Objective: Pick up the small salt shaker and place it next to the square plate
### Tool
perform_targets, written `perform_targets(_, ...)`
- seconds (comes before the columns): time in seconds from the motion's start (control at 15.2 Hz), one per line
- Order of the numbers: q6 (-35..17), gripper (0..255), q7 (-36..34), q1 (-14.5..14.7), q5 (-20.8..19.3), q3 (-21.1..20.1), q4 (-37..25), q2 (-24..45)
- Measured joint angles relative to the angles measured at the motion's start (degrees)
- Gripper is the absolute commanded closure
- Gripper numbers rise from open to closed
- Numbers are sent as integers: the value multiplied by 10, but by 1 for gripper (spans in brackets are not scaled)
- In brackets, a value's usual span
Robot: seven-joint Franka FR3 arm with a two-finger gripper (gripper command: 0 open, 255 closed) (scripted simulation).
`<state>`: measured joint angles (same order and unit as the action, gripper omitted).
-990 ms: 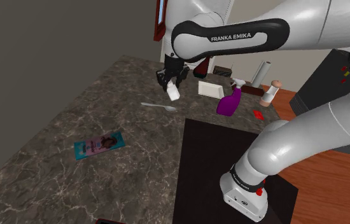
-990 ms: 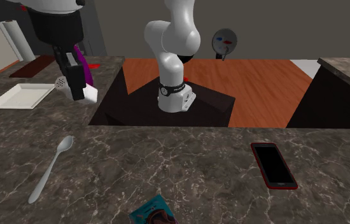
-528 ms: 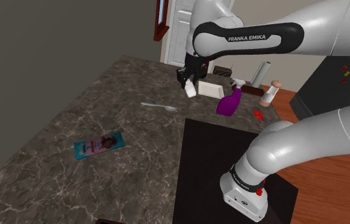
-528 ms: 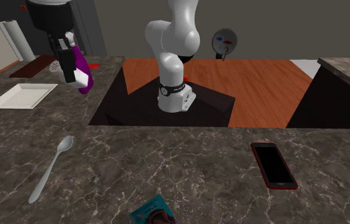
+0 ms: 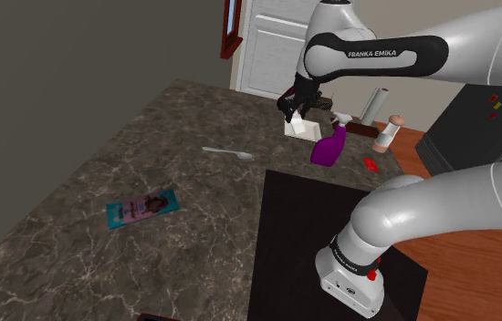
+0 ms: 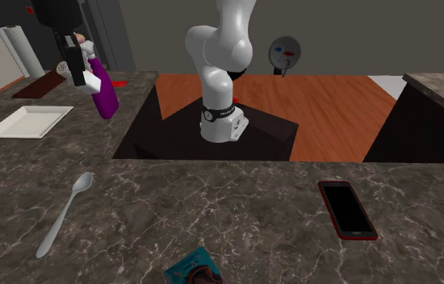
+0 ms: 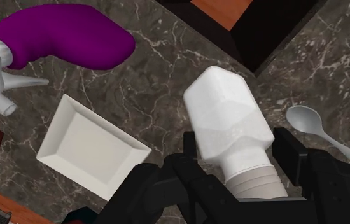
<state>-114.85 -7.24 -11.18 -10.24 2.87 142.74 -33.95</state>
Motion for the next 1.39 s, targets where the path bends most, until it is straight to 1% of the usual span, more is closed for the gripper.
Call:
perform_targets(0.13,-11,255,30,-13,-12,26,-2,9)
perform_targets(0.4,-15,255,87,-37,-32,73,-6,8)
perform_targets(0.79,-30,255,176,-66,-54,147,-36,36)
perform_targets(1.12,-43,255,252,-82,-58,210,-81,81)
perform_targets(1.39,-57,255,314,-88,-50,260,-118,123)
